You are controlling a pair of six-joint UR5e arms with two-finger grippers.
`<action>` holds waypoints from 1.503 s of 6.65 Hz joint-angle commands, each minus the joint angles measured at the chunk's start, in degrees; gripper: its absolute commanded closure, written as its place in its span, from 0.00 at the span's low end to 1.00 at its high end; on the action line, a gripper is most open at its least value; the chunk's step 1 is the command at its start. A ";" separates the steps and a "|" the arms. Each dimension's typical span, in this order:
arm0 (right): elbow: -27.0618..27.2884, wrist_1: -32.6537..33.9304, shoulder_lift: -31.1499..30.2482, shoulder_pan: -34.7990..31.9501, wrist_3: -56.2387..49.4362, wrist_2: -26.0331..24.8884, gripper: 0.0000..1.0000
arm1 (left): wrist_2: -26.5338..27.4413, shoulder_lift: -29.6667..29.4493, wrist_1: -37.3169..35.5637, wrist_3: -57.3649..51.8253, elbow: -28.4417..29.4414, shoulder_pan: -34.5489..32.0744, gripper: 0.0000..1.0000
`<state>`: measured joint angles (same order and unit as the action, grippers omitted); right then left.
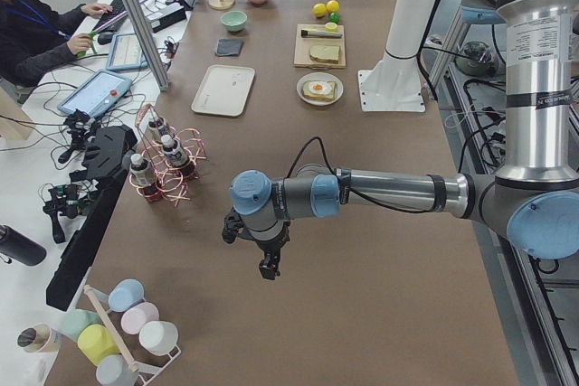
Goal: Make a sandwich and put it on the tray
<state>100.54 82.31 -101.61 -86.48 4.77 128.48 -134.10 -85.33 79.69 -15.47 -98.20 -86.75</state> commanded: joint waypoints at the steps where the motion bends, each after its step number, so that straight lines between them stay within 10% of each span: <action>1: -0.08 -1.18 0.27 0.00 0.07 -0.07 0.00 | 0.07 -3.68 0.63 0.26 -0.06 0.00 0.01; 7: 0.36 -1.45 0.54 0.26 -0.20 4.15 0.00 | -5.38 -20.40 5.18 20.01 -5.83 2.10 0.01; 10: 2.10 -6.96 0.54 2.01 5.99 4.32 0.00 | -4.60 -17.76 25.78 38.73 -6.22 14.62 0.03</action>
<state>101.44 78.02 -101.07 -85.49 6.43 132.70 -139.24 -103.42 96.90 12.75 -104.67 -77.75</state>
